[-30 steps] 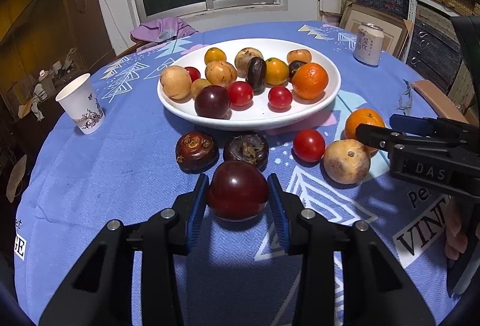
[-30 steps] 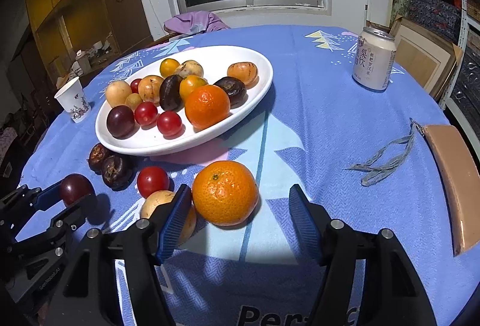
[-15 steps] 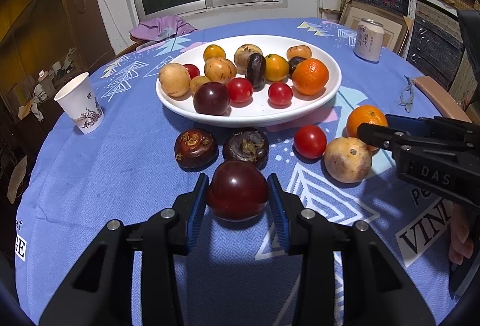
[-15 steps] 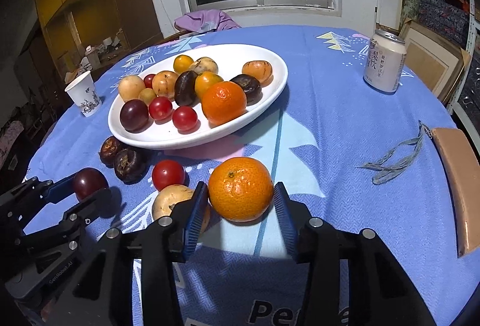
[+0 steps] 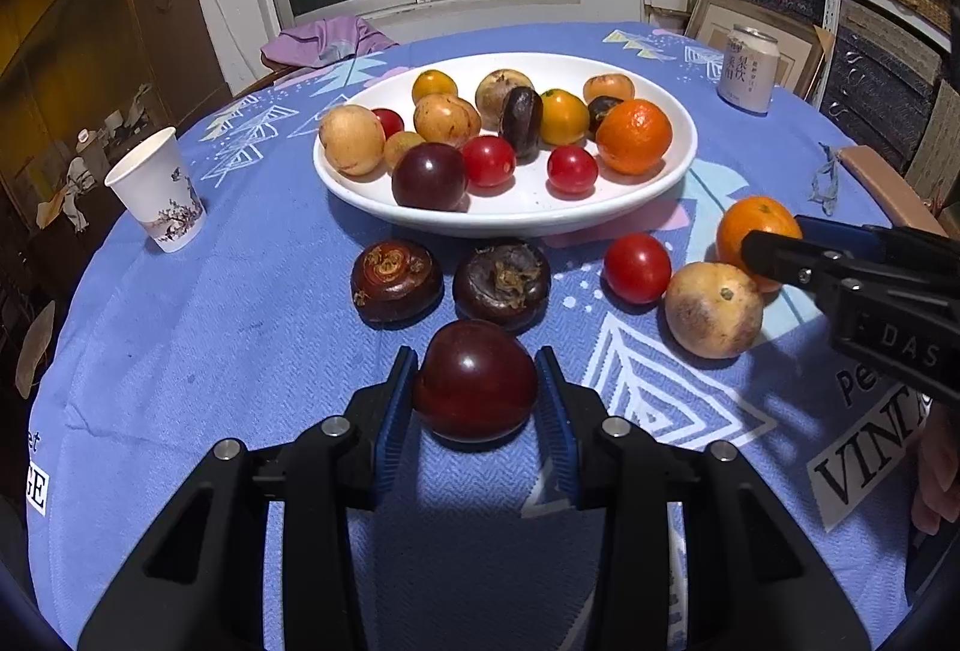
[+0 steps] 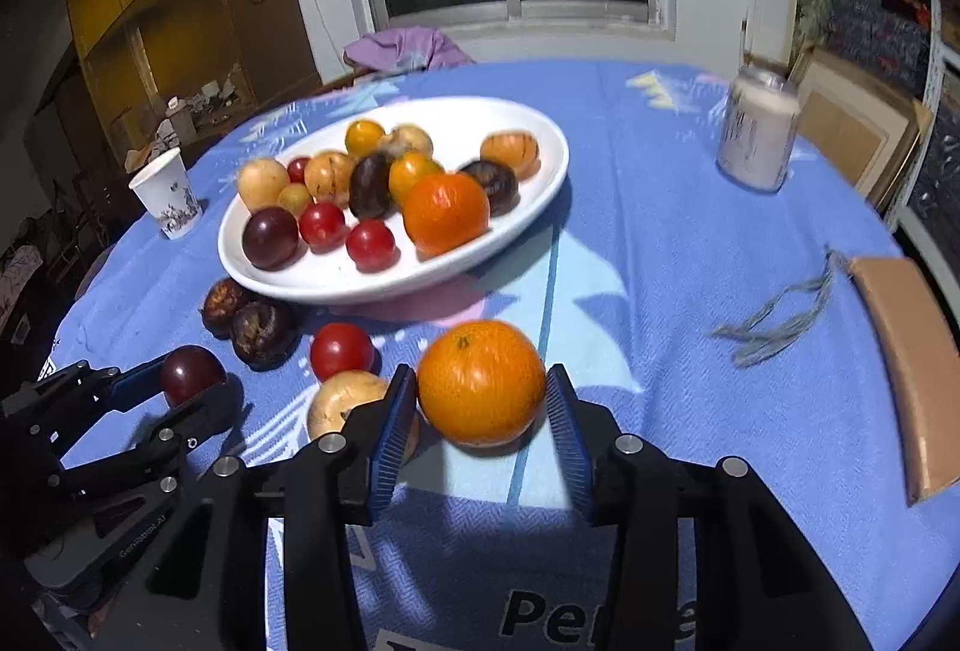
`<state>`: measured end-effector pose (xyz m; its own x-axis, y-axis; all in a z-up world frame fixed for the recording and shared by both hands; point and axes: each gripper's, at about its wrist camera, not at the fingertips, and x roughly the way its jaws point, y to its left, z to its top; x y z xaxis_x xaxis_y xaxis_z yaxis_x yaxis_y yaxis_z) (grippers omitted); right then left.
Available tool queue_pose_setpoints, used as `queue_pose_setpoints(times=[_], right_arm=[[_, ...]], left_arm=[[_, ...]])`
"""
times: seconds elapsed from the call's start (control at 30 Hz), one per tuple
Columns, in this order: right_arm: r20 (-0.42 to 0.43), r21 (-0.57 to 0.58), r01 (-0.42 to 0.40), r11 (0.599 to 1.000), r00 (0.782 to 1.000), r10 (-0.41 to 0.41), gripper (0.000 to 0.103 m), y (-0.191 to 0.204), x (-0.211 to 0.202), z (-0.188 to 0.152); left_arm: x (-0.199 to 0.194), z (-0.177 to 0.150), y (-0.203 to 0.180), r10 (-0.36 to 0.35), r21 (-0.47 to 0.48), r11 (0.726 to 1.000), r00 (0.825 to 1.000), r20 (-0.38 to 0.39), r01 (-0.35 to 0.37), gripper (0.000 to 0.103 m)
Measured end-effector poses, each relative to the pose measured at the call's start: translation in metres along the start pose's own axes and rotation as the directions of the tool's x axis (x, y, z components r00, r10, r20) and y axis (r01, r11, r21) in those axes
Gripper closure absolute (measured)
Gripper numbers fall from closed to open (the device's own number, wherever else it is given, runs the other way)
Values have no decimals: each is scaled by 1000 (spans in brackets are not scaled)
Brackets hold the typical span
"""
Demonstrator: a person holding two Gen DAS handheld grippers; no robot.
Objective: Organize fruits
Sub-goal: 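Grasp the large orange with the right tool while the left tool holds the plum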
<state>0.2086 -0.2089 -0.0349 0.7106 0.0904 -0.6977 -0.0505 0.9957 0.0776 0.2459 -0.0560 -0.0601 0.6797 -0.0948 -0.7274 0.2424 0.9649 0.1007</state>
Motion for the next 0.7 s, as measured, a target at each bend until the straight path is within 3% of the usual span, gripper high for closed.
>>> queue_pose_setpoints(times=[0.03, 0.1, 0.3, 0.37, 0.4, 0.43, 0.47, 0.7], right_arm=[[27, -7, 6, 1000, 1000, -6, 59, 1, -6, 1], [82, -6, 5, 1000, 997, -5, 73, 0, -20, 5], [23, 33, 0, 999, 1000, -1, 73, -9, -6, 4], [3, 39, -43, 998, 999, 42, 68, -8, -5, 5], [-20, 32, -48, 998, 999, 49, 63, -7, -1, 4], [-34, 20, -32, 999, 999, 33, 50, -4, 2, 2], [-49, 5, -22, 1000, 999, 22, 47, -1, 6, 0], [-62, 58, -39, 998, 997, 42, 50, -8, 12, -3]], left_arm=[[-3, 0, 1, 6, -2, 1000, 1000, 13, -6, 63], [-7, 1, 1, 15, -5, 1000, 999, 35, -15, 63], [-11, 3, 3, 22, -12, 1000, 999, 50, -21, 63], [-10, 3, 3, 21, -10, 1000, 999, 46, -21, 63], [-10, 3, 3, 20, -9, 1000, 999, 44, -20, 63], [-9, 2, 3, 19, -7, 1000, 999, 41, -19, 63], [-9, 2, 2, 20, -6, 1000, 999, 36, -19, 63], [-6, 2, 2, 18, -4, 1000, 999, 30, -18, 63]])
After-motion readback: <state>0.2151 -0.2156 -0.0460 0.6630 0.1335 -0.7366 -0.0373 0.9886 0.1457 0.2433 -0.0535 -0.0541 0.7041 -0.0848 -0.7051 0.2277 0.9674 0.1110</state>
